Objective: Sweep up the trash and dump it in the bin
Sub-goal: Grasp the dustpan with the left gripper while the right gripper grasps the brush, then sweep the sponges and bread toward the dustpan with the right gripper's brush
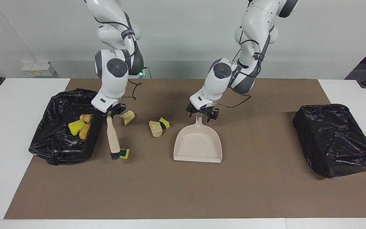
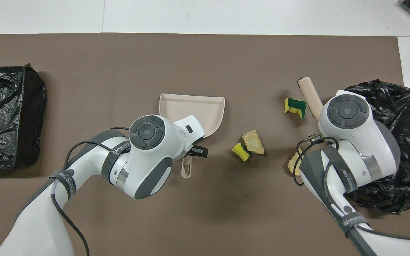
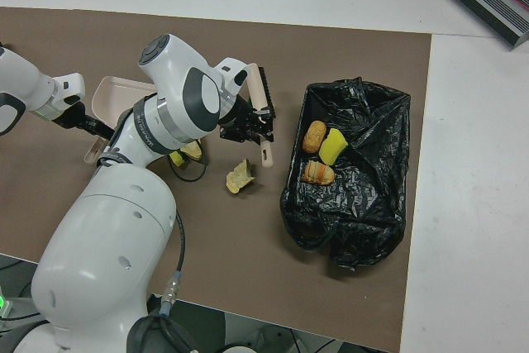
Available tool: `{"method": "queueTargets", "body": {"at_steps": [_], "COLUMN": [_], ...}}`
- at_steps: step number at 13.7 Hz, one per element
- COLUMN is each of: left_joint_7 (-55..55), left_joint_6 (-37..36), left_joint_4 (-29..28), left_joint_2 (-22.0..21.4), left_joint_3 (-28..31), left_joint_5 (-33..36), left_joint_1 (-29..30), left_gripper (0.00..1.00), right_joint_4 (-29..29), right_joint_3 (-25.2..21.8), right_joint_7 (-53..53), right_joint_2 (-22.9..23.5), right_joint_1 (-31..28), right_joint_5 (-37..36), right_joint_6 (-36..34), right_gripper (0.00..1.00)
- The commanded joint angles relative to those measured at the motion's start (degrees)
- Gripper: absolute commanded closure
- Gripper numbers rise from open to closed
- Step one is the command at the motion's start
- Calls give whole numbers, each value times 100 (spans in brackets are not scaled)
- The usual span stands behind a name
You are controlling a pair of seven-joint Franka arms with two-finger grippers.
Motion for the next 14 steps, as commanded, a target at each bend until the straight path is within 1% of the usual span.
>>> {"method": "queueTargets", "body": {"at_steps": [1, 2, 4, 6, 7, 8, 9, 10, 12, 14], "left_joint_7": [-61, 9, 62, 603, 999, 1359, 1615, 2183, 3536, 4321], "left_joint_6": [-202, -247, -256, -317, -335, -370, -449, -485, -878, -968], "left_joint_4": [-33, 2, 168, 195, 213, 230, 239, 248, 239, 239], "left_joint_2": [-146, -146, -155, -181, -182, -182, -251, -321, -489, -507], "left_joint_3": [39, 48, 48, 56, 82, 100, 248, 398, 583, 627], "left_joint_5": [49, 163, 715, 885, 885, 894, 955, 1060, 1061, 1061], "left_joint_1": [-43, -43, 44, 202, 238, 325, 396, 396, 405, 562], "left_gripper": [80, 100, 100, 100, 100, 100, 100, 100, 100, 100], "right_joint_4": [204, 143, 63, 28, 28, 45, 45, 45, 45, 115], "right_joint_3": [92, 92, 109, 162, 188, 188, 188, 188, 188, 197], "right_joint_7": [-175, -175, -193, -306, -472, -578, -580, -580, -588, -588], "right_joint_2": [468, 486, 486, 434, 408, 399, 399, 381, 364, 311], "right_joint_1": [-226, -227, -122, 54, 168, 256, 318, 362, 389, 554], "right_joint_5": [-436, -437, -384, -323, -61, 385, 807, 1194, 1872, 2286], "right_joint_6": [382, 366, 217, -169, -371, -538, -627, -706, -855, -1180], "right_gripper": [100, 100, 100, 100, 100, 100, 100, 100, 100, 100]}}
